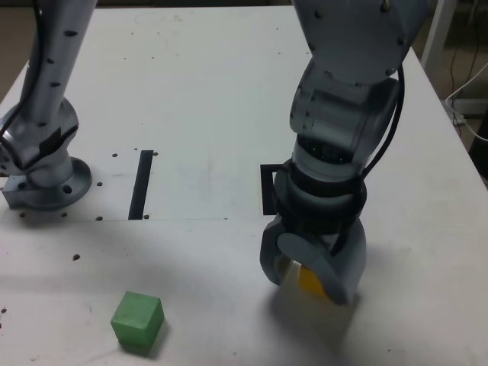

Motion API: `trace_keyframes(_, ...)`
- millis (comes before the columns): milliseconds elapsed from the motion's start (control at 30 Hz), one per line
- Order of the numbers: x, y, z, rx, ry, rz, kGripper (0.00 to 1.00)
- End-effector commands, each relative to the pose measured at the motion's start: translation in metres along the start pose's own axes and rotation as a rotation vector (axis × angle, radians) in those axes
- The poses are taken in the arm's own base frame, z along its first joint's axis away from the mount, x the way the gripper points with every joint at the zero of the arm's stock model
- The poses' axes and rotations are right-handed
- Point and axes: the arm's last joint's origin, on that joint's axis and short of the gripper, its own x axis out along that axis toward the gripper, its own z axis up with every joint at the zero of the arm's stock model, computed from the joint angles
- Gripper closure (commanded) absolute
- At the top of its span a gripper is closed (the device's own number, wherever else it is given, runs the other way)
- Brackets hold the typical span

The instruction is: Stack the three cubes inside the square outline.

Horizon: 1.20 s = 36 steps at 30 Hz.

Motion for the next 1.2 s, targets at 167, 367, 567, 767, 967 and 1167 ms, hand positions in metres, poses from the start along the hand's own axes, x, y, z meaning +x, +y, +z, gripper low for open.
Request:
trace_keyframes(167,0.001,0.000,0.001,0.002,0.001,0.001,0.81)
trace_keyframes(367,0.000,0.000,0.001,0.003,0.001,0.003,0.81)
trace_keyframes(567,-0.005,0.000,-0.001,0.004,-0.001,0.007,0.81)
trace_keyframes(767,-0.026,0.002,-0.012,0.003,-0.011,0.023,0.81)
trace_keyframes(967,-0.049,0.012,-0.028,-0.023,-0.036,0.034,0.81)
trace_keyframes(1167,-0.065,0.032,-0.044,-0.076,-0.044,0.035,0.81)
